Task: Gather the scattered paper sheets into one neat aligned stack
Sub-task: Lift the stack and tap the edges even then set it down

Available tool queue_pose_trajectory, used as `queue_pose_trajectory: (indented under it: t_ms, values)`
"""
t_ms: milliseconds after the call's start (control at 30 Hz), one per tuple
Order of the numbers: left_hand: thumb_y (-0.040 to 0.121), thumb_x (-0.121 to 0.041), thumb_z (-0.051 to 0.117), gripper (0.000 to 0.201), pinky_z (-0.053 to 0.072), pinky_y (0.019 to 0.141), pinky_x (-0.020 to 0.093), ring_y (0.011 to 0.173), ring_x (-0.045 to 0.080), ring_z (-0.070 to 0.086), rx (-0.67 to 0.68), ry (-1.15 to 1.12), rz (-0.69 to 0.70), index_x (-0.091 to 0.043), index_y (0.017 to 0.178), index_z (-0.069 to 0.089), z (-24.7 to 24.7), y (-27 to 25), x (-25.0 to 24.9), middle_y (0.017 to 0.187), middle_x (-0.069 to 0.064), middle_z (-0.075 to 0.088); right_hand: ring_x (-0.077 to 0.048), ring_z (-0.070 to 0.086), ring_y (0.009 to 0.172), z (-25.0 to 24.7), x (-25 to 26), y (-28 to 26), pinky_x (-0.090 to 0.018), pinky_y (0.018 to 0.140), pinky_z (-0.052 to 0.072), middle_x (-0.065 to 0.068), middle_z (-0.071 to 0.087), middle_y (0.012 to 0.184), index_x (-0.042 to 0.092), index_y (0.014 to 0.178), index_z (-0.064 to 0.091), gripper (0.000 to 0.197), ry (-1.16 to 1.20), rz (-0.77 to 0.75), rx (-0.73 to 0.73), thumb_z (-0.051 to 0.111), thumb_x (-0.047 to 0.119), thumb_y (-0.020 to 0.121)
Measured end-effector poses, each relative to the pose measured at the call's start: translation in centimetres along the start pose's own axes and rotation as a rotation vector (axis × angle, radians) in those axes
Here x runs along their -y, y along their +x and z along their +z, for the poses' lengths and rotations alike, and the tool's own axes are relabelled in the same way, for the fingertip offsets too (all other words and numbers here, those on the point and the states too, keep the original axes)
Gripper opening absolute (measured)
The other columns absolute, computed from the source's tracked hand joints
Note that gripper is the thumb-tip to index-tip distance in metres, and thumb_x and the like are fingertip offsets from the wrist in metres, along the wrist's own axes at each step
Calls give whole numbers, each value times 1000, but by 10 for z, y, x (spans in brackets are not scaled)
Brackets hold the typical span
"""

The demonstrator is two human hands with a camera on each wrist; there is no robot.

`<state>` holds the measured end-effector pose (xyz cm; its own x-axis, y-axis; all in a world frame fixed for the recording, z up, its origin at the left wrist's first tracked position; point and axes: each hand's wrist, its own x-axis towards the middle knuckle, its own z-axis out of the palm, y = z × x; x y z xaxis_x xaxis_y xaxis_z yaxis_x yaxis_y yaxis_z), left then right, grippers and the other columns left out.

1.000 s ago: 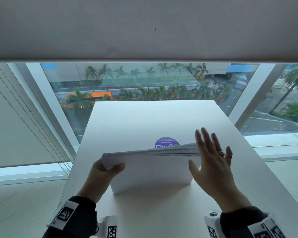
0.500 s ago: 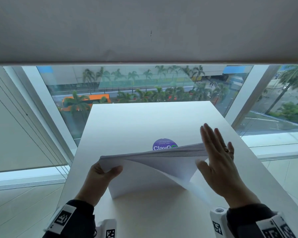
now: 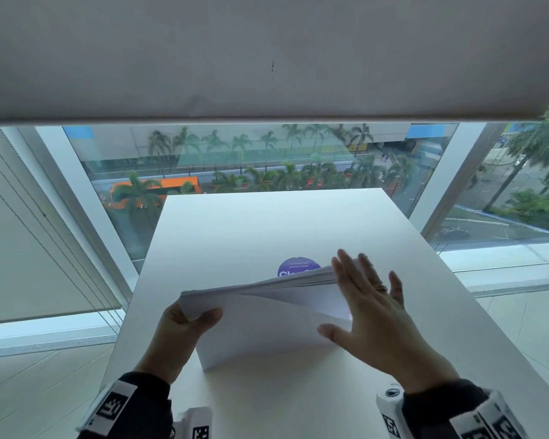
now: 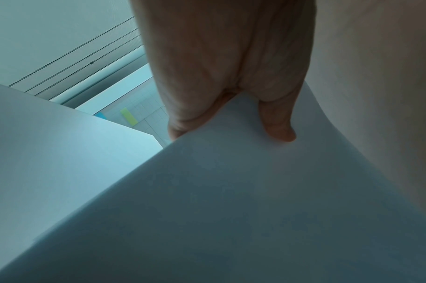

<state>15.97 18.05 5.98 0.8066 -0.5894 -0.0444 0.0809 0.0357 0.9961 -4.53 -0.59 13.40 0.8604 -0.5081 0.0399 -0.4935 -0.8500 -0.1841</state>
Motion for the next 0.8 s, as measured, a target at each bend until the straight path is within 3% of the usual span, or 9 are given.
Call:
queue_pose_trajectory:
  t_ms: [100,167,333,400,467,567,633,700,800]
  values:
    - [67,0,73,19,53,62,12,65,3,67,5,-45,-1,-5,85,69,0,-1,0,68,-6,75,-8,-13,143,-2,-4,5,-49,112,4,11,-10,155,24,149,-2,99,11,45,-94,53,59,74]
    - [64,-3,72,21,54,62,13,66,4,68,9,-65,-9,-5,85,69,-1,-1,1,70,-5,75,-11,-17,144,-3,-6,7,-50,115,-2,12,-16,156,25,149,-4,93,-19,82,3,54,52,82]
    - [62,-4,71,19,54,62,14,66,5,69,11,-98,-9,-9,80,71,-1,-1,1,70,-3,76,-16,4,147,-2,-22,13,-47,116,7,8,3,159,24,150,3,84,82,215,-71,56,39,87]
    - [68,5,72,19,53,61,13,65,4,68,23,-91,-11,-7,82,70,-1,0,1,69,-5,75,-23,29,140,5,-30,18,-40,111,23,-2,31,152,24,150,3,93,346,286,-125,66,30,82]
    - [65,0,72,18,53,61,12,65,4,68,25,-92,-8,-7,82,70,0,0,1,69,-5,76,-24,47,126,14,-36,23,-29,96,36,-9,54,130,25,150,6,99,730,381,-218,73,14,77]
    - [59,-11,70,22,54,62,13,67,6,68,12,-92,-5,-8,81,71,-1,1,1,71,-3,76,-15,58,103,34,-46,27,-22,85,42,-2,61,105,25,146,22,90,1167,419,-158,70,-3,76]
    - [56,-13,74,25,54,64,14,69,8,68,4,-83,-1,-8,81,71,-1,2,2,71,-3,75,-9,63,86,45,-49,27,-21,80,46,1,69,92,19,133,46,70,1338,397,-107,70,-9,73]
    - [61,-10,77,22,55,66,16,72,13,66,-17,-80,2,-7,81,71,0,2,3,71,-2,74,-6,67,72,52,-48,28,-25,74,48,4,74,78,13,97,71,37,1393,369,-142,65,-14,72]
    - [65,-5,75,19,53,69,20,77,19,64,-60,-73,49,-4,83,71,3,0,-3,79,6,72,-5,65,60,50,-40,25,-17,60,51,4,73,66,15,65,76,41,1424,318,-226,56,-19,77]
